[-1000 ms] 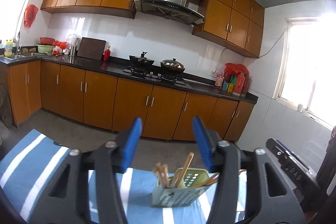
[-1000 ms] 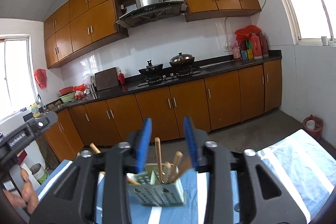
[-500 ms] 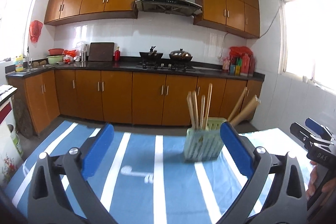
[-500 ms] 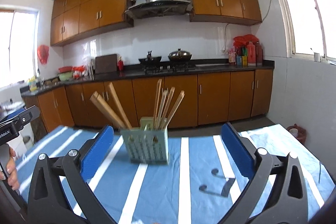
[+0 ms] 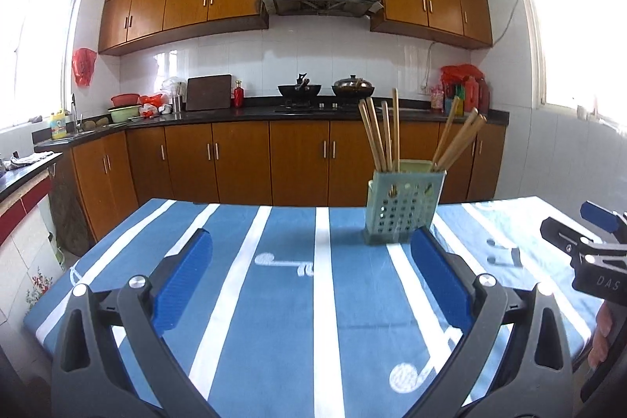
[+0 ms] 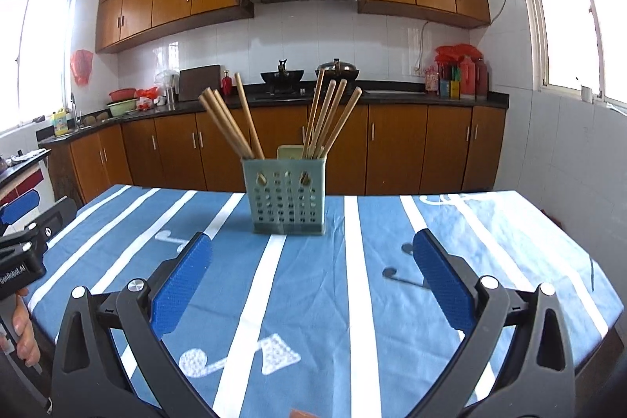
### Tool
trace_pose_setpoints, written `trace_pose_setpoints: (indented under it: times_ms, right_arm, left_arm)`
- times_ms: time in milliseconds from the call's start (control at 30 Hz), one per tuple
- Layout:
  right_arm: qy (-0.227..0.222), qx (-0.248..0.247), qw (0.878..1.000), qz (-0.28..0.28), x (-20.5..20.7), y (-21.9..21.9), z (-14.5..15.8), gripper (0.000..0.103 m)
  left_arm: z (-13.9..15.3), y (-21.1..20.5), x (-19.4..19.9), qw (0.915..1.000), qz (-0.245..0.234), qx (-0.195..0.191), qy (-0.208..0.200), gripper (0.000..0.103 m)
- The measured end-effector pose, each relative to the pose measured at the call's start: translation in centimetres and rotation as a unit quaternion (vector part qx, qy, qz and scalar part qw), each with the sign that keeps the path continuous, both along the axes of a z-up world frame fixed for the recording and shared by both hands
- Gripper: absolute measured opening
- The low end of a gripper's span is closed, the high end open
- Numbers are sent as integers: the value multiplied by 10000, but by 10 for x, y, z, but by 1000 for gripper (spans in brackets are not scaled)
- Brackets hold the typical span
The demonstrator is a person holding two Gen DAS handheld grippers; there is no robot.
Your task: Organize utensils
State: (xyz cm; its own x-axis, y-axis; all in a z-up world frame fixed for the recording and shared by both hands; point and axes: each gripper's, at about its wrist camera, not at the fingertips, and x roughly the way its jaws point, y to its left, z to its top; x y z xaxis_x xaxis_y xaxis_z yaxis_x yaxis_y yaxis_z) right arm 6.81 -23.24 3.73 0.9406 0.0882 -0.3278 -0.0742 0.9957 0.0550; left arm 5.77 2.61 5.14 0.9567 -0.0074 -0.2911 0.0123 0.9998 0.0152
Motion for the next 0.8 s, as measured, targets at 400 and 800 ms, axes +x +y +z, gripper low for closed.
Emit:
trace_pose_setpoints:
  times_ms: [400,800]
  right_arm:
    - [-8,-115,9999,-34,-24,7,-19,101]
    - [104,-124,9998,-80,-27,5,-28,101]
  left_arm:
    - [-16,-1,-19,9999,23,-105,56,99]
    - [-24,-3,-21,9997,39,-57,215,99]
